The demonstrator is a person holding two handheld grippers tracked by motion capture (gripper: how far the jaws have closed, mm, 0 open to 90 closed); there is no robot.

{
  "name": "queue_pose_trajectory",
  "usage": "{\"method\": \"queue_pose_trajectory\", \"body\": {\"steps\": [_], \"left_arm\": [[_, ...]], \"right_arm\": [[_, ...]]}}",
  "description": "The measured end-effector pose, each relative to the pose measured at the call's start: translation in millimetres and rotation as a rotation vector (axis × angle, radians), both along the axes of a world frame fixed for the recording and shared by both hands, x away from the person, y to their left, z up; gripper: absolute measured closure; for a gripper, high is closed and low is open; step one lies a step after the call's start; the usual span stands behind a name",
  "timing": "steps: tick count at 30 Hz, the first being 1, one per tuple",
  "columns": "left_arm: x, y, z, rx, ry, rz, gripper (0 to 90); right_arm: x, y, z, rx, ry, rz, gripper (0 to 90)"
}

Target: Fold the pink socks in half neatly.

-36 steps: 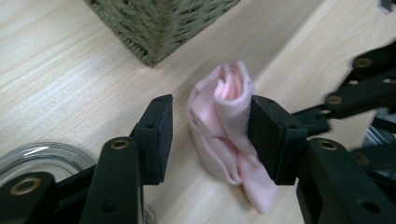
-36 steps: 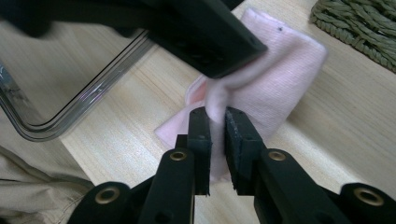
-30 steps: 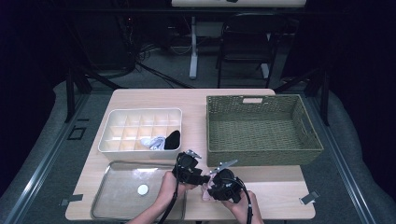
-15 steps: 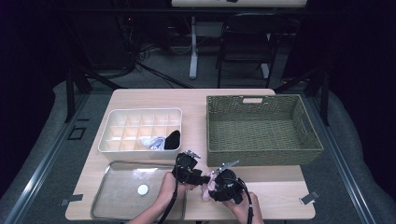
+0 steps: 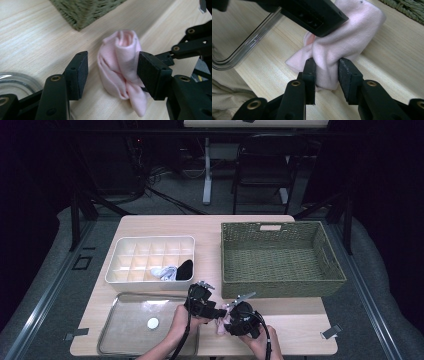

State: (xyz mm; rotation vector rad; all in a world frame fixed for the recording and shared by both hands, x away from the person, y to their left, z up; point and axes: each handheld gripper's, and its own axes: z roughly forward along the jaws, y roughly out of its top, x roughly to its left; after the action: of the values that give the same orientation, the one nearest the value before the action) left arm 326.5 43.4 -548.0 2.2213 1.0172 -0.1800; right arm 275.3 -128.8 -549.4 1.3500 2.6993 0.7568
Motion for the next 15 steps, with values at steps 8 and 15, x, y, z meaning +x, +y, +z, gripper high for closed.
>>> {"method": "queue_pose_trajectory", "body": {"steps": [8,15], "left_arm": [[0.5,-5.4,-13.8,0.024,0.055,-0.022,42.3],[-1.8,-7.8,-16.4,0.013,0.065,-0.049,52.2]], "right_arm": [[-1.5,3.7,-0.2,0.001,-0.007,-0.003,68.7],[-3.1,1.5,1.8,-0.024,-0.003,0.023,63.3]]}}
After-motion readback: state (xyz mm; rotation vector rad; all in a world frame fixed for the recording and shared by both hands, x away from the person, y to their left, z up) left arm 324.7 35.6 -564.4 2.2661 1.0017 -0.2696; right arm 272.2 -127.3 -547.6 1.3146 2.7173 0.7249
